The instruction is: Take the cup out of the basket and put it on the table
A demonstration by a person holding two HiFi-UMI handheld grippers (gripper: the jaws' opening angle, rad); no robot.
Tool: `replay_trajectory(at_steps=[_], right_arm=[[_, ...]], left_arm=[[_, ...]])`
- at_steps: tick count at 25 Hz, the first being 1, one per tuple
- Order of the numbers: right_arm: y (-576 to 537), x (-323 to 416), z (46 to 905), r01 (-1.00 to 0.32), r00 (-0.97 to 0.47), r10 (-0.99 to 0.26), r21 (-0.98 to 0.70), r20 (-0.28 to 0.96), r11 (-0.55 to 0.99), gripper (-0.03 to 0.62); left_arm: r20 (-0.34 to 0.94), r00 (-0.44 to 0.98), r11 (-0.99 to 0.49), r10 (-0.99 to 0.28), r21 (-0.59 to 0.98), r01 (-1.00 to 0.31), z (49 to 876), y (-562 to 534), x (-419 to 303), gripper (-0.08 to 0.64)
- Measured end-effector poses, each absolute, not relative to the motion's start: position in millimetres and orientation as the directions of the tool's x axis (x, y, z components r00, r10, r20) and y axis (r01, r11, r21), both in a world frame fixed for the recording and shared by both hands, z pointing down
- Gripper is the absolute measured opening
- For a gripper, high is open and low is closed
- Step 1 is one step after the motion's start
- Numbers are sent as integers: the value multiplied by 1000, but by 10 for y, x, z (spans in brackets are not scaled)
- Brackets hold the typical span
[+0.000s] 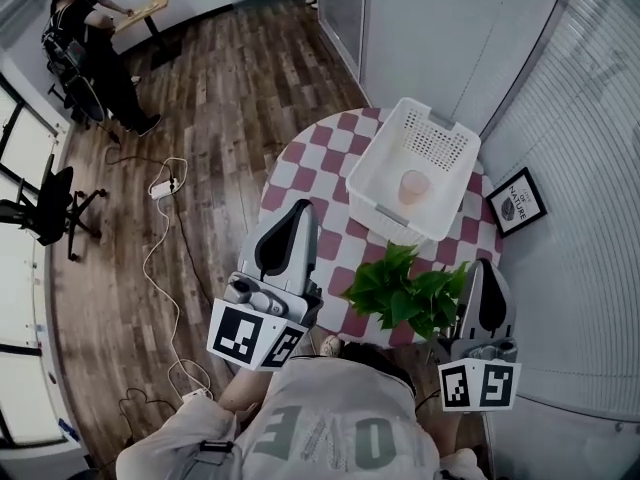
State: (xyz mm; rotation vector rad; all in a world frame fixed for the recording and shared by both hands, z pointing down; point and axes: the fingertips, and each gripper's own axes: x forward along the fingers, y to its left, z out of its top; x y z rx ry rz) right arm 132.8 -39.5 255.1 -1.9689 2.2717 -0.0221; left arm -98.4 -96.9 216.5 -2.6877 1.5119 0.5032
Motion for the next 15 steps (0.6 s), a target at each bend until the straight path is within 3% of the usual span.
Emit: replay_trajectory(at_steps=[15], right_arm=[[-1030,2100,2457,-969,-201,-971,-118,-129,217,9]], left_arm=[[-252,457,-491,-853,90,-867,2146,-1424,-323,5]])
